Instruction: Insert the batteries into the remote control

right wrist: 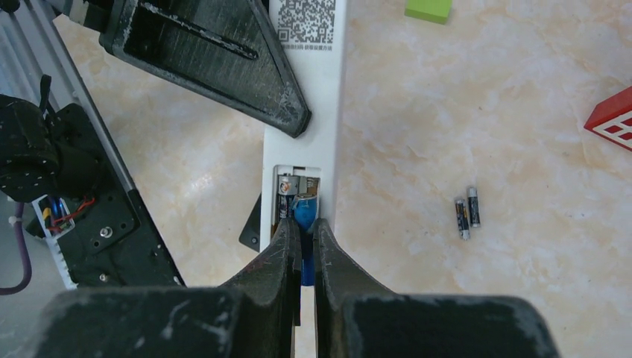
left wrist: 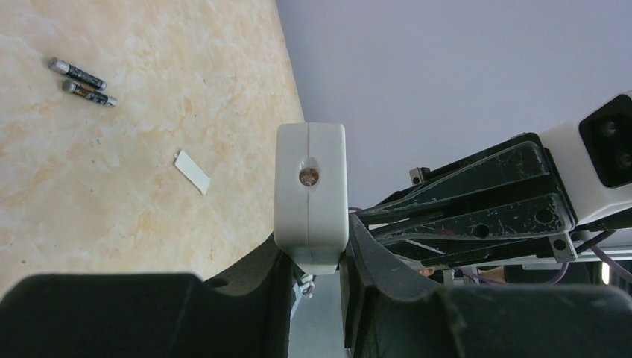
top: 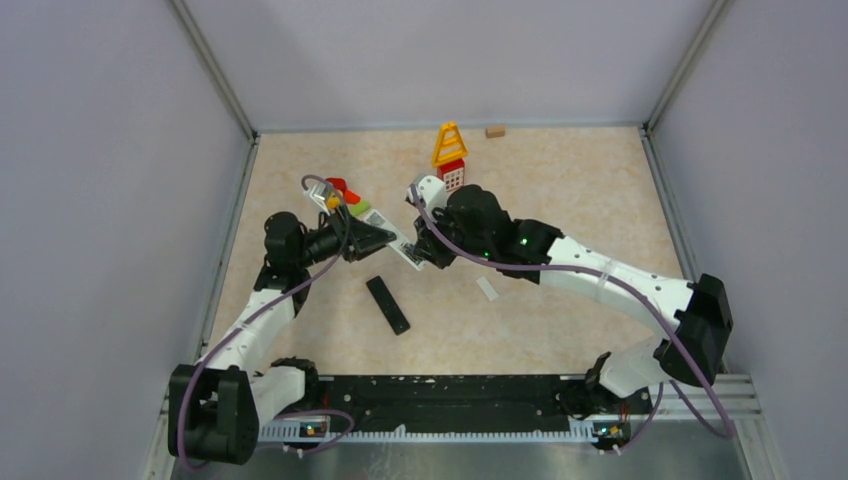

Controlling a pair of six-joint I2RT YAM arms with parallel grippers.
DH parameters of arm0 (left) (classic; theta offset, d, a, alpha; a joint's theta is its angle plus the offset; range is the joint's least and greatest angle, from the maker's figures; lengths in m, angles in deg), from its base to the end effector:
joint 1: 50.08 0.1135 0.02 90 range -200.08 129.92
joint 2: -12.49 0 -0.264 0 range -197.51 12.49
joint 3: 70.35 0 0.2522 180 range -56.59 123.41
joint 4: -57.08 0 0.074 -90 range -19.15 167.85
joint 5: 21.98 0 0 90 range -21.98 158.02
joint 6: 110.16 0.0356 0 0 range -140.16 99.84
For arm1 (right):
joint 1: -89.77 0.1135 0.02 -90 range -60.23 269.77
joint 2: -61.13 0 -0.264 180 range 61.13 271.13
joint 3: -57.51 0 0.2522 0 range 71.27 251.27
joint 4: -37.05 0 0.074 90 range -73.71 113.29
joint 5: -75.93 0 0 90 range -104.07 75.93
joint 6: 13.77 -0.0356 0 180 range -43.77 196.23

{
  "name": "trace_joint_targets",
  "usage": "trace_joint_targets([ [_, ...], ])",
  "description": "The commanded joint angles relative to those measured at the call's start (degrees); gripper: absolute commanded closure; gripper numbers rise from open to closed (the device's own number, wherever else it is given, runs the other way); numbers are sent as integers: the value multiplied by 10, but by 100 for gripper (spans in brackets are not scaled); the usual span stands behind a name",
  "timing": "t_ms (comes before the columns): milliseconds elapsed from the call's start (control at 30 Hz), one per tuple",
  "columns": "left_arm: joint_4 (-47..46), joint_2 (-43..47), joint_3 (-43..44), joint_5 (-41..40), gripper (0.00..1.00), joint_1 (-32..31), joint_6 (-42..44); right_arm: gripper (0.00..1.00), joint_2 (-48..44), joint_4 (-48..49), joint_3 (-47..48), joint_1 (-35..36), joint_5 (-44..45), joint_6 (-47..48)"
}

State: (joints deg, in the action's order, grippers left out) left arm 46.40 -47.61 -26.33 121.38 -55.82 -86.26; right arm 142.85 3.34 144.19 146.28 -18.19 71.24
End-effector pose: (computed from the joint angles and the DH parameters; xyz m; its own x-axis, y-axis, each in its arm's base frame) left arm 0.2216 -0.0510 0.2635 -0.8192 -0.4660 -0.3343 0.2606 0.2168 -0.9408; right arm 0.1795 0.2760 0.3439 -0.3398 -0.3563 -0.8704 -0.8402 0.5308 0.1107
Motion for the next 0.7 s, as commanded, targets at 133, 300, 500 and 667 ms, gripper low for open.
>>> trace_joint_targets([
  [133, -47, 21, -12, 16, 100, -2, -15, 97, 13, 15, 39, 15, 10, 23],
  [300, -50, 25, -9, 9, 100, -2, -17, 95, 14, -1, 42, 17, 9, 23],
  [500, -49, 25, -12, 2, 100, -2, -14, 95, 18, -27, 54, 16, 11, 23],
  [667, -50, 25, -13, 2, 100, -2, -13, 95, 31, -51, 69, 17, 23, 26],
])
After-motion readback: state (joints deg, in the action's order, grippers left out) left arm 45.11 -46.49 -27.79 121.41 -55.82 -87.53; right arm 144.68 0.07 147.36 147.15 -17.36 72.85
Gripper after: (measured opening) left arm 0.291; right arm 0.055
